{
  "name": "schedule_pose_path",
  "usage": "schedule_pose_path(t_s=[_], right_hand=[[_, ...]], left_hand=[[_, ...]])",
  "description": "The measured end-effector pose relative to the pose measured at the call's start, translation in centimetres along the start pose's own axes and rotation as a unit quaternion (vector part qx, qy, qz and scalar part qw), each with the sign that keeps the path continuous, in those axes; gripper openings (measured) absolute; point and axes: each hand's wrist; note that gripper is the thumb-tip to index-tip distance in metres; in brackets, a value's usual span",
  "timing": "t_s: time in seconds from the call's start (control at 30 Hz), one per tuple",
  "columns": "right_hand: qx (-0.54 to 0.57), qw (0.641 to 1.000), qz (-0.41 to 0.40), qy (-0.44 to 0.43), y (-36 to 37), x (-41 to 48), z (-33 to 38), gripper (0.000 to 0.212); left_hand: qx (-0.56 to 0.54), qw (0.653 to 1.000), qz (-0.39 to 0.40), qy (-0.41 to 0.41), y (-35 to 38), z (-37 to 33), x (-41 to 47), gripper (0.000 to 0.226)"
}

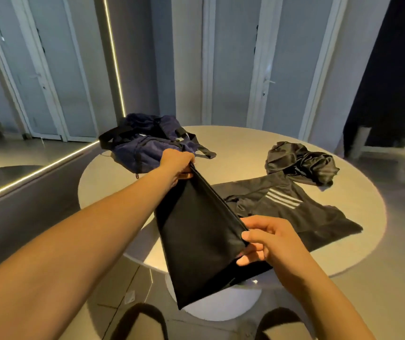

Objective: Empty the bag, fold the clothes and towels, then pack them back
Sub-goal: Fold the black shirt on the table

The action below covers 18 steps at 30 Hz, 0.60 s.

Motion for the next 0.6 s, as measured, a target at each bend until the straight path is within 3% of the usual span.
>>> schedule_pose_path(t_s=[0.13, 0.23, 0.3, 0.37, 0.43, 0.53, 0.6], right_hand=[[-0.023, 0.995, -0.073, 0.057, -3.2, 0.3, -1.7, 0.026], [-0.094, 0.983, -0.112, 0.108, -4.7, 0.9, -3.1, 0.021], [-0.143, 0.975, -0.125, 0.113, -5.3, 1.5, -3.9, 0.021], [-0.221, 0.962, -0.12, 0.106, -5.6, 2.1, -4.6, 0.03], [-0.303, 0.943, -0.112, 0.084, -5.8, 2.8, -4.9, 0.034], [-0.347, 0.928, -0.106, 0.083, -6.1, 3.6, -4.8, 0.028], [-0.359, 0.924, -0.098, 0.091, -6.4, 4.0, -4.6, 0.027]], left_hand=[[0.078, 0.996, 0.035, 0.018, 4.8, 1.8, 1.4, 0.006], [0.11, 0.992, 0.056, 0.013, 7.1, 4.4, 2.2, 0.018], [0.203, 0.976, 0.042, 0.071, 7.1, 6.0, 2.6, 0.015], [0.311, 0.936, 0.03, 0.161, 6.0, 7.0, 2.9, 0.012], [0.394, 0.887, 0.101, 0.218, 4.2, 7.8, 3.4, 0.029], [0.502, 0.802, 0.226, 0.234, 1.5, 9.6, 4.0, 0.045], [0.541, 0.779, 0.225, 0.225, -0.1, 11.1, 3.8, 0.052]])
Point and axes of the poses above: each hand's wrist, its own x-axis towards the middle knuckle, its own y-axis out of the palm, z = x × y, and after that the axes turned 6 degrees about x, right-handed
